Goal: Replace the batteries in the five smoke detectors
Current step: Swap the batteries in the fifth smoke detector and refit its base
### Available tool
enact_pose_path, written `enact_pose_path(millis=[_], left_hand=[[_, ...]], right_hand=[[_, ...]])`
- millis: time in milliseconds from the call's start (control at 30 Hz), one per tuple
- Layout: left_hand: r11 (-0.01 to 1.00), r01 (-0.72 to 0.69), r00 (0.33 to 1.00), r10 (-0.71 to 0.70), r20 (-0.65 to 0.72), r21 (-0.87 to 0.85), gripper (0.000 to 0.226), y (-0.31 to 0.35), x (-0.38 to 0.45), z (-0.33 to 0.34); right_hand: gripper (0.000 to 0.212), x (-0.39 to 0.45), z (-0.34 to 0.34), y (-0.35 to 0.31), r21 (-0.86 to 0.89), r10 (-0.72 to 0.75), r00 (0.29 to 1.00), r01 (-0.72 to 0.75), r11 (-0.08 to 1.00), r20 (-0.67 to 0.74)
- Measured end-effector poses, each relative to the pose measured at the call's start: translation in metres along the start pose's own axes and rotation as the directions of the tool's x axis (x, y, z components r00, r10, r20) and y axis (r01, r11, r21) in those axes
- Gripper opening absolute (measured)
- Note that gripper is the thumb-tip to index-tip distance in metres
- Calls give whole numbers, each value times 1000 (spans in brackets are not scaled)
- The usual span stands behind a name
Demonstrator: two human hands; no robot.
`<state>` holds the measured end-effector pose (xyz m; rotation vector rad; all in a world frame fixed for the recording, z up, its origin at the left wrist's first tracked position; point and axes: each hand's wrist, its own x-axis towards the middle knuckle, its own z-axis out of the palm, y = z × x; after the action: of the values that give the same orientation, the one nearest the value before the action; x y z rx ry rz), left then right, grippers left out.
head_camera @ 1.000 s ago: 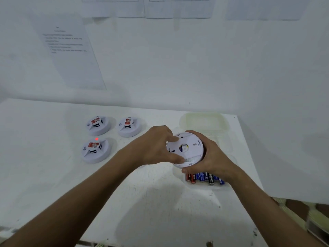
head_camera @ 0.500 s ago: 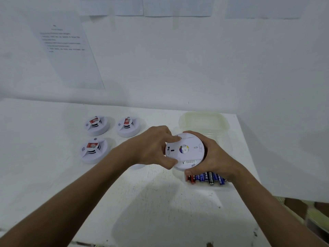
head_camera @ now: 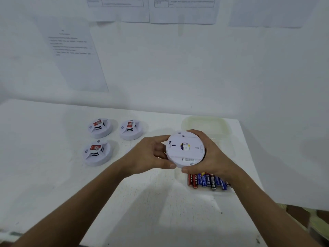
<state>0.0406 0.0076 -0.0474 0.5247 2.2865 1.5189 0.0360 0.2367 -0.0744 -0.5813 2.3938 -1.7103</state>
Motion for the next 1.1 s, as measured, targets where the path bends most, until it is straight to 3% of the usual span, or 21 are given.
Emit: enact_pose_path(millis=[133, 300, 433, 667, 833, 1100], left_hand=[[1000, -4, 998, 6, -62, 29, 79, -5, -3, -10], [997, -63, 997, 65, -49, 37, 73, -4, -6, -12], [997, -69, 994, 66, -90, -35, 68, -6, -7, -13], [996, -18, 999, 23, -48, 91, 81, -9, -3, -9], [996, -60, 998, 62, -27, 64, 85, -5, -1, -1], [975, -94, 993, 107, -54, 203, 87, -10, -1, -8]], right_hand=[[107, 4, 2, -3, -275, -3, 1000, 4, 961, 6], [105, 6, 3, -6, -384, -17, 996, 47, 922, 83], [99, 8, 4, -6, -277, 37, 992, -1, 961, 124], [98, 5, 0, -2, 68, -14, 993, 6, 998, 115], [90, 6, 4, 4, 71, -21, 996, 15, 997, 83], [100, 7, 3, 5, -32, 7, 998, -5, 999, 64]])
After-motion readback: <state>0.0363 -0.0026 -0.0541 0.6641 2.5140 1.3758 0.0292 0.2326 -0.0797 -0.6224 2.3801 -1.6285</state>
